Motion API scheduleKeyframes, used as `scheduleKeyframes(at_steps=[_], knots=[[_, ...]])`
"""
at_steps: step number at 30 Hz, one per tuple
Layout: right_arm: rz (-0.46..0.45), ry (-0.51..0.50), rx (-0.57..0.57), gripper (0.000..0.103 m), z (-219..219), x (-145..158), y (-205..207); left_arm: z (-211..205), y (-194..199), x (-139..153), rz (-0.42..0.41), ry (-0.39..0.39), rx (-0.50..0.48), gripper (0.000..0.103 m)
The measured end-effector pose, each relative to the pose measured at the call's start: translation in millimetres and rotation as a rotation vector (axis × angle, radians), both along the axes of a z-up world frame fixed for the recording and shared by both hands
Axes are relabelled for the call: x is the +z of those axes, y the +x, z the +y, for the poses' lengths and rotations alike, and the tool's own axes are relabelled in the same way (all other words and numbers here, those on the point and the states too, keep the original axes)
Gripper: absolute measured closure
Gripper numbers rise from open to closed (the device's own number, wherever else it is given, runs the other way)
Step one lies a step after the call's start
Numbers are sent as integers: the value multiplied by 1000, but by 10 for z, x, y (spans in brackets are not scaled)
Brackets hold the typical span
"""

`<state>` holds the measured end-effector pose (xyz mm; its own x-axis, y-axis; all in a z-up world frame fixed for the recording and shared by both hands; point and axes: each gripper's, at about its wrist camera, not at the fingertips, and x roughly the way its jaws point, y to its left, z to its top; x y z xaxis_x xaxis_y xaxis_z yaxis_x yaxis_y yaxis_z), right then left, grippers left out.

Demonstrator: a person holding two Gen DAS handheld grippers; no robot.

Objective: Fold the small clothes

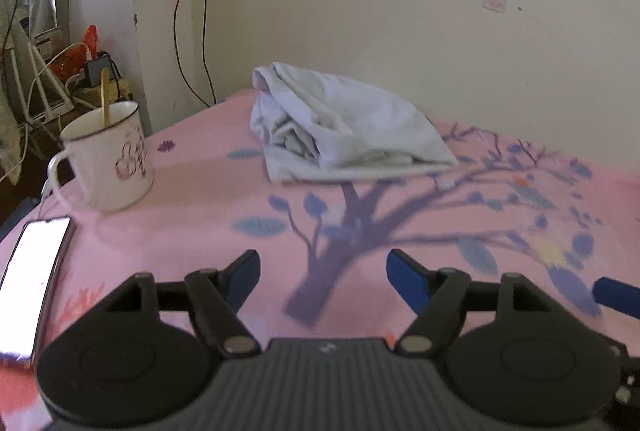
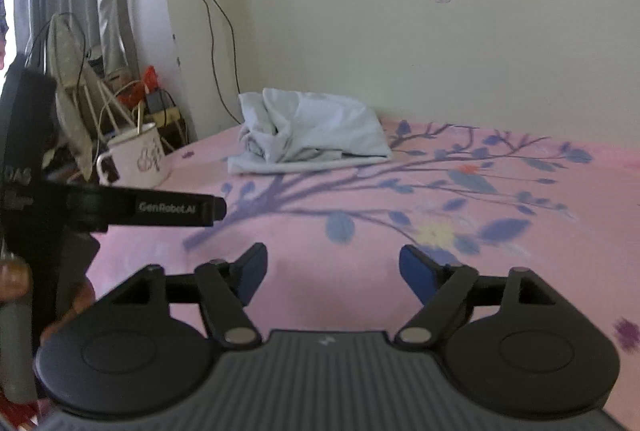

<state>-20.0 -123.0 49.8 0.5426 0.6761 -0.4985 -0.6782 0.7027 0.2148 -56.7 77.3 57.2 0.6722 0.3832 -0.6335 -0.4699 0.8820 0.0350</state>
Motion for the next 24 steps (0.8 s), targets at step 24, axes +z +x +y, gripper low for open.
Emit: scheduleKeyframes(at_steps=[24], knots=[[-18, 21, -104, 6, -389, -38, -200, -551, -168, -117, 3, 148, 16, 0]])
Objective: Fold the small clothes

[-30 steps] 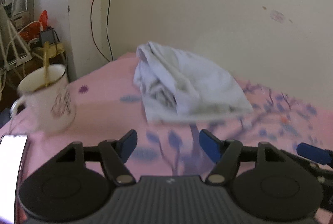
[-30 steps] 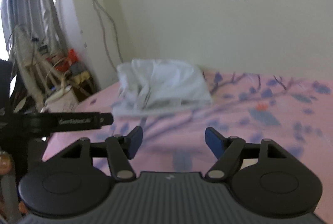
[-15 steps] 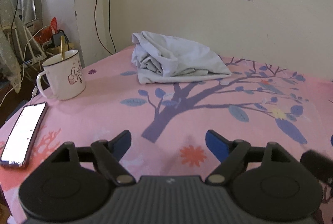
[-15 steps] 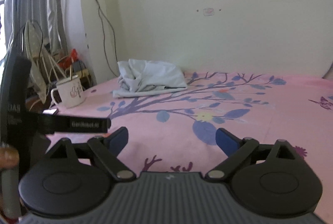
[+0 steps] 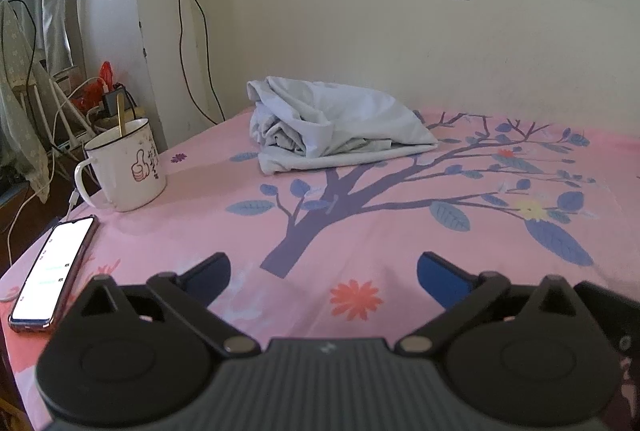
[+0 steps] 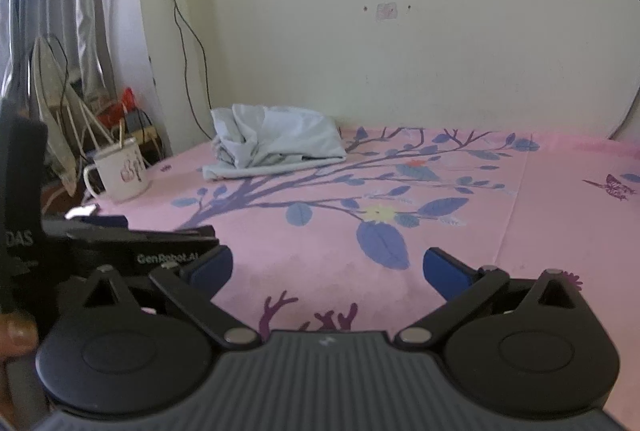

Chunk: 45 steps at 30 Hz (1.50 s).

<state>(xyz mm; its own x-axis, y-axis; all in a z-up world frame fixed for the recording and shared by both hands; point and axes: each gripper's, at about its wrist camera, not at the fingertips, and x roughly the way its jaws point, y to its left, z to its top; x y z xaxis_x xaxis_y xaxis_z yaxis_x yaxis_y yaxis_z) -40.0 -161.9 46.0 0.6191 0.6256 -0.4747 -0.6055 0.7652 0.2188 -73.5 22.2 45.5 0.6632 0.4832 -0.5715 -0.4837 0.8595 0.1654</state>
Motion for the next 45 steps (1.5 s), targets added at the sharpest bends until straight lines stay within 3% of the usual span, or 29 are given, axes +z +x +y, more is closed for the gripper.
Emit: scheduleKeyframes(at_steps=[6, 26, 45], knots=[[9, -40, 12, 6, 52, -21, 0, 14, 19, -29, 26, -17, -7, 0], [70, -22, 15, 6, 17, -51, 79, 19, 24, -55, 36, -42, -25, 0], [72, -20, 17, 6, 27, -50, 64, 44, -2, -29, 15, -48, -11, 0]])
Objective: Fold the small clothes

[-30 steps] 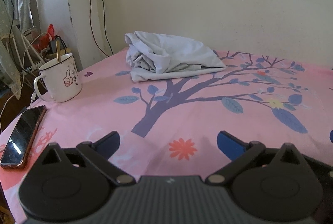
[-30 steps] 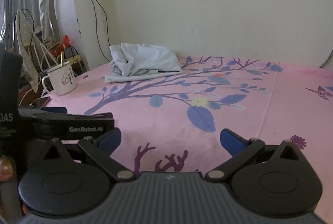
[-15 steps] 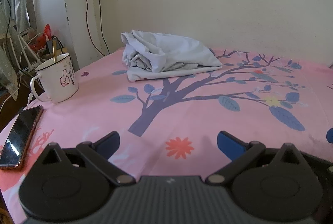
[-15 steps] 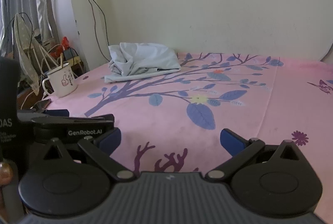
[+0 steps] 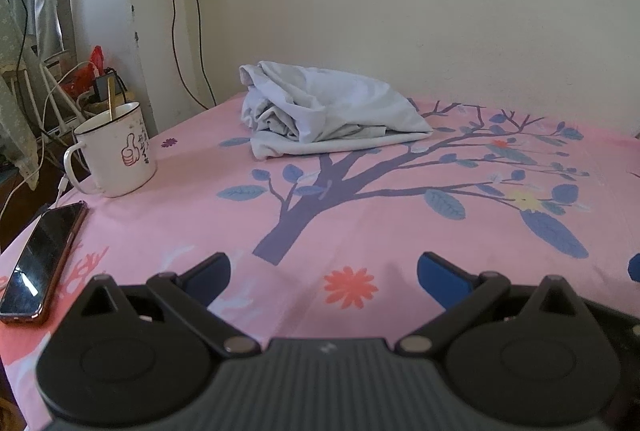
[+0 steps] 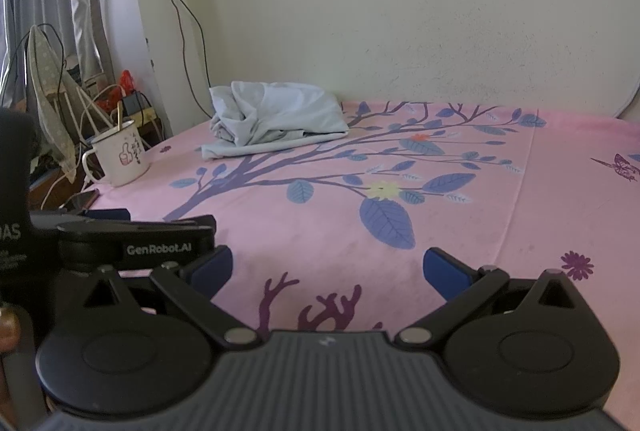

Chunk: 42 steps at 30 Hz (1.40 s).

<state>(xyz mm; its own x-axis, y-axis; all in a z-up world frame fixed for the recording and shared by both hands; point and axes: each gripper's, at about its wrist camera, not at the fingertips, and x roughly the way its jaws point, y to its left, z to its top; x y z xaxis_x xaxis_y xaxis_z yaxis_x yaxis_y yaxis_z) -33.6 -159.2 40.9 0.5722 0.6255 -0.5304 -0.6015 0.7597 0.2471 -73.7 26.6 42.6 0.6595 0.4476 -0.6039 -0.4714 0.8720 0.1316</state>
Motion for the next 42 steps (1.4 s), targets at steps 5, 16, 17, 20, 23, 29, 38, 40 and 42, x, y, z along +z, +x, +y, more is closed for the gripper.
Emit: scheduleKeyframes(at_steps=[5, 16, 17, 20, 23, 29, 38, 40, 42], knots=[[1, 0, 0, 6, -3, -1, 2, 24, -13, 0, -4, -4, 12, 0], [1, 1, 1, 6, -5, 3, 2, 83, -30, 18, -12, 3, 75, 0], [1, 1, 1, 6, -5, 4, 2, 88, -32, 19, -13, 1, 77, 0], [1, 0, 1, 6, -6, 6, 2, 85, -41, 23, -18, 2, 81, 0], [1, 1, 0, 6, -6, 6, 2, 80, -44, 24, -24, 6, 78, 0], [1, 2, 2, 6, -10, 5, 5, 82, -54, 29, -25, -1, 75, 0], [1, 2, -1, 6, -2, 8, -4, 141, -44, -24, 34, -42, 111, 0], [2, 2, -1, 6, -2, 9, -6, 132, -42, -26, 36, -37, 111, 0], [3, 4, 0, 6, -7, 17, -7, 127, -36, -28, 39, -32, 112, 0]])
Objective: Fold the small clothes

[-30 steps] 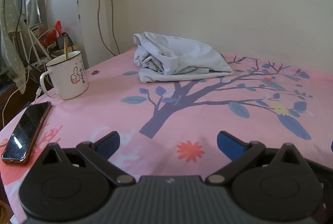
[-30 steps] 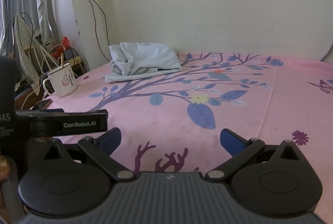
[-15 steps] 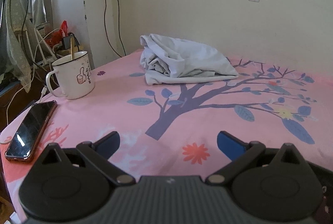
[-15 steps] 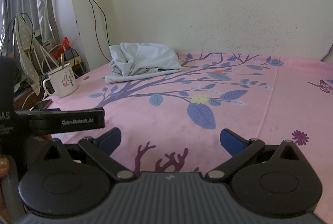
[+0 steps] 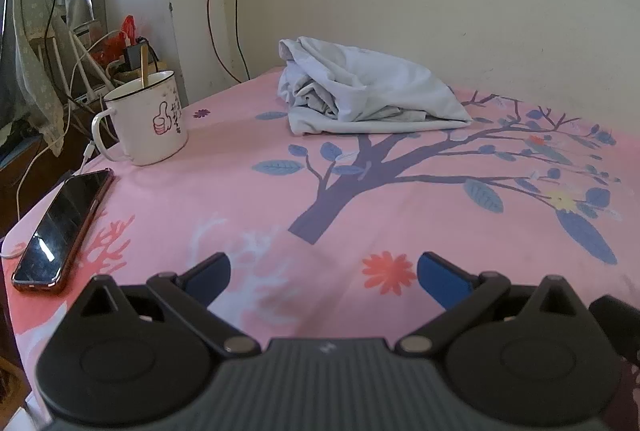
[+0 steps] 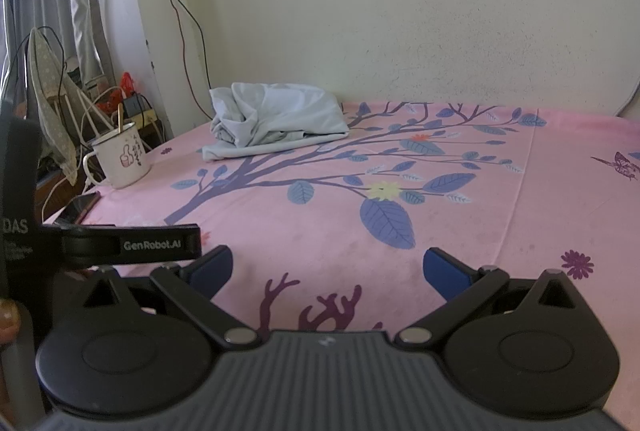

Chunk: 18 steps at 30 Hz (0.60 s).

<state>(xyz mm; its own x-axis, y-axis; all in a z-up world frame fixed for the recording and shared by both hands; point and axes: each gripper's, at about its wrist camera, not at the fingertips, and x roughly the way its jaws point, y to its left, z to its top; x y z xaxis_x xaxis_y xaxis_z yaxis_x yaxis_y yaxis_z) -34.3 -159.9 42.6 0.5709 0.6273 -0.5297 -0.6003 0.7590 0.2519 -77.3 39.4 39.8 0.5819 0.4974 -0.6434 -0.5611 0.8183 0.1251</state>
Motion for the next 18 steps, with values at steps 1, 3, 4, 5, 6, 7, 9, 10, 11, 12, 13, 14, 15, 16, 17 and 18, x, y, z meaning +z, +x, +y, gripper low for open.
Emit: scheduleKeyframes(at_steps=[1, 3, 4, 5, 6, 7, 9, 10, 11, 12, 13, 14, 15, 16, 17, 18], knots=[[0, 0, 0, 6, -1, 0, 1, -3, 2, 0, 1, 2, 3, 0], [0, 0, 0, 6, -1, 0, 1, 3, 7, -2, 4, 2, 9, 0], [0, 0, 1, 6, -1, 1, 1, 8, 9, -3, 6, 0, 9, 0], [0, 0, 0, 6, 0, 1, 1, 11, 10, -3, 8, -2, 10, 0], [0, 0, 0, 6, 1, 1, 0, 11, 10, -4, 8, -2, 12, 0], [0, -1, 0, 6, 1, 1, 0, 9, 8, -3, 8, 0, 12, 0], [0, -1, 0, 6, 2, 2, 0, 0, 6, -2, 7, 5, 12, 0], [0, -1, 0, 6, 3, 2, -1, -4, 7, -3, 8, 7, 10, 0], [0, -1, -1, 6, 4, 2, -1, -7, 7, -3, 9, 9, 10, 0], [0, 0, -1, 6, 4, 2, -1, -8, 8, -4, 9, 11, 10, 0], [0, 0, -1, 6, 4, 2, -1, -7, 8, -3, 9, 11, 10, 0], [0, 0, -1, 6, 3, 2, -1, -6, 7, -4, 9, 11, 11, 0], [0, 0, -1, 6, 3, 2, -2, -6, 9, -4, 9, 11, 11, 0], [0, 0, -1, 6, 3, 2, -1, -5, 9, -4, 9, 12, 11, 0], [0, 0, -1, 6, 5, 4, -4, -5, 9, -4, 9, 12, 13, 0], [0, 0, 0, 6, 1, 2, 0, 0, 7, -3, 9, 12, 15, 0]])
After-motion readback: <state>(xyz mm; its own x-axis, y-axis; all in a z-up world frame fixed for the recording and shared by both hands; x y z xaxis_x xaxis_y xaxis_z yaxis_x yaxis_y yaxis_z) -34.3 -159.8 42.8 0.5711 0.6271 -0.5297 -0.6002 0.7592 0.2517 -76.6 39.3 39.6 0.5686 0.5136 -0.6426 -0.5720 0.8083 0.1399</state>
